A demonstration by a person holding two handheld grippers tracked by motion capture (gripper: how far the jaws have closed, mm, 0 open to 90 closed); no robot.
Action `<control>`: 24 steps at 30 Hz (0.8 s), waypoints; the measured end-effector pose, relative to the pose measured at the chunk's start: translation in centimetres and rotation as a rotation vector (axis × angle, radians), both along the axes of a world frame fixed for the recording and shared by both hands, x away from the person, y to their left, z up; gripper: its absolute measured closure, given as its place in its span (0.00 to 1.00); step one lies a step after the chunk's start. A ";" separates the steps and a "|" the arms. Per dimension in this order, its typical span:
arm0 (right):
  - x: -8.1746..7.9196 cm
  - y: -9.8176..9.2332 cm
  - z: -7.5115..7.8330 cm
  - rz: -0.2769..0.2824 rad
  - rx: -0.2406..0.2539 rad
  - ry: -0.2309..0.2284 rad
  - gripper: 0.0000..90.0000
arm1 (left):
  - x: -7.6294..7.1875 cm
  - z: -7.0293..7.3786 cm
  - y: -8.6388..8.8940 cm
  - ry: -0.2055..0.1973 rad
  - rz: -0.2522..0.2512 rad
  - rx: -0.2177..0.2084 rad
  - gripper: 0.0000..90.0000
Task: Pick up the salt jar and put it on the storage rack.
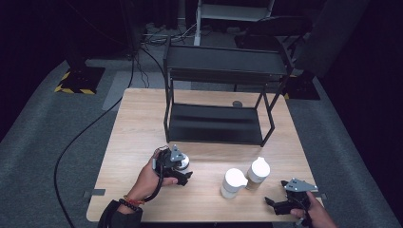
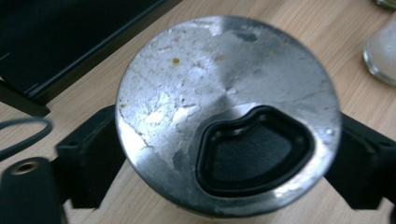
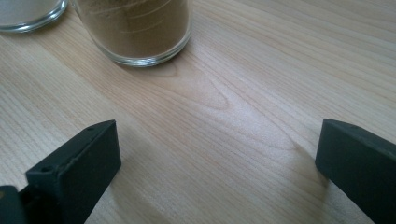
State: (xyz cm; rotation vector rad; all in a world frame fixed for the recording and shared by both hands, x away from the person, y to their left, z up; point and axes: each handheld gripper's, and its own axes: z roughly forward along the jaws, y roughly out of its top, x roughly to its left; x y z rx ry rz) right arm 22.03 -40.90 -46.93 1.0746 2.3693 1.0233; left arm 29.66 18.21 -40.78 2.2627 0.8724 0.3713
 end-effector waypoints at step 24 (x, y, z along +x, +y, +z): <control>0.0 0.0 0.0 0.000 0.001 -0.001 0.00 | 0.8 -0.5 0.4 0.030 -0.014 -0.009 0.34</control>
